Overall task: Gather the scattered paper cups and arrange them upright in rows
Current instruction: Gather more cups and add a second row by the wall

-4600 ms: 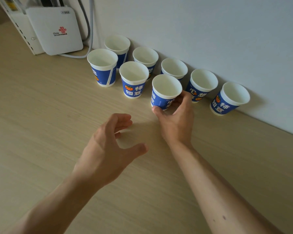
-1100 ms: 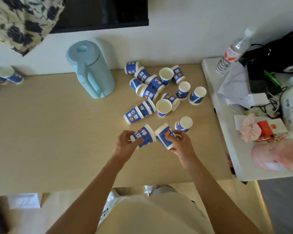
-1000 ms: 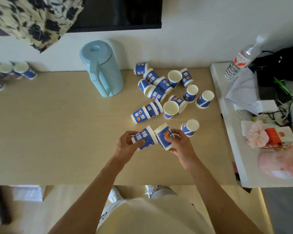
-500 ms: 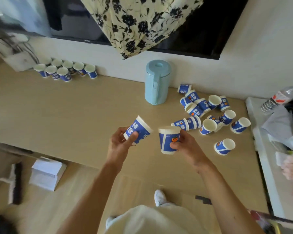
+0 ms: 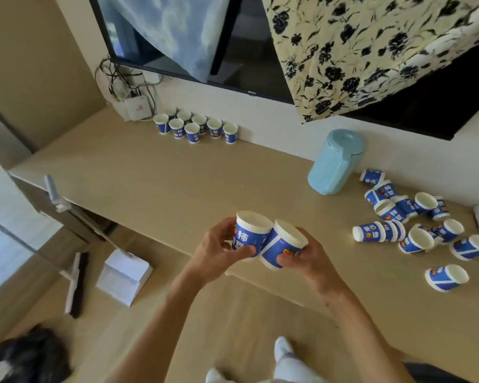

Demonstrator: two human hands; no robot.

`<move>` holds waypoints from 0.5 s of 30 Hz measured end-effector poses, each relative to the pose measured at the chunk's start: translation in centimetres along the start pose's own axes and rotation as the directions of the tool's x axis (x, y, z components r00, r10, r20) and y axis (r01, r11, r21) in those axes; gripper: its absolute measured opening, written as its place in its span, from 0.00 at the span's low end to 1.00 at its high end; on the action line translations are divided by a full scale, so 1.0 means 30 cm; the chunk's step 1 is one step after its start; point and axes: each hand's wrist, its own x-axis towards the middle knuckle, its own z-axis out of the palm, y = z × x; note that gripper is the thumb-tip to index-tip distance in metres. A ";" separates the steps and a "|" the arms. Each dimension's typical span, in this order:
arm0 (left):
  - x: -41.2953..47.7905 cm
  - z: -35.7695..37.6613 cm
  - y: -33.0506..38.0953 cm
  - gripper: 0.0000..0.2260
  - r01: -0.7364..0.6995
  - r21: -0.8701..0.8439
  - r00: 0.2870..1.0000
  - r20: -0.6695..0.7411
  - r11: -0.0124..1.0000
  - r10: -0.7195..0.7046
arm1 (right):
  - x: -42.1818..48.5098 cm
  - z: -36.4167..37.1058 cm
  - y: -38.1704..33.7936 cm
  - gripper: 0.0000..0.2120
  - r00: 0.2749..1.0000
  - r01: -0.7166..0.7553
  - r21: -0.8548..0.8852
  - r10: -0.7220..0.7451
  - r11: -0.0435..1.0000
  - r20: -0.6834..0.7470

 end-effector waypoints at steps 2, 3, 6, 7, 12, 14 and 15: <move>0.003 -0.037 -0.012 0.23 -0.003 0.015 1.000 -0.004 1.000 0.003 | 0.016 0.037 0.000 0.28 1.000 -0.015 0.006 0.015 1.000 0.002; 0.017 -0.066 -0.022 0.23 -0.006 0.012 1.000 -0.016 1.000 0.007 | 0.041 0.061 -0.006 0.28 1.000 -0.019 0.003 0.019 1.000 0.000; 0.076 -0.123 -0.058 0.24 -0.004 0.017 0.999 -0.032 1.000 0.005 | 0.121 0.103 -0.016 0.30 0.999 -0.035 -0.005 0.035 0.999 0.008; 0.111 -0.143 -0.071 0.23 -0.001 0.024 0.999 -0.039 1.000 0.002 | 0.161 0.113 -0.016 0.30 0.999 -0.037 -0.007 0.037 0.999 0.011; 0.283 -0.221 -0.109 0.25 0.026 0.111 0.995 -0.096 0.993 -0.016 | 0.384 0.142 -0.001 0.30 0.999 -0.041 -0.001 0.041 0.999 0.020; 0.359 -0.275 -0.117 0.25 0.049 0.140 0.991 -0.133 0.989 -0.030 | 0.497 0.172 0.009 0.29 0.998 -0.053 0.010 0.053 0.999 0.036; 0.392 -0.306 -0.117 0.25 0.055 0.157 0.989 -0.143 0.986 -0.032 | 0.547 0.192 0.010 0.29 0.997 -0.058 0.014 0.057 0.998 0.045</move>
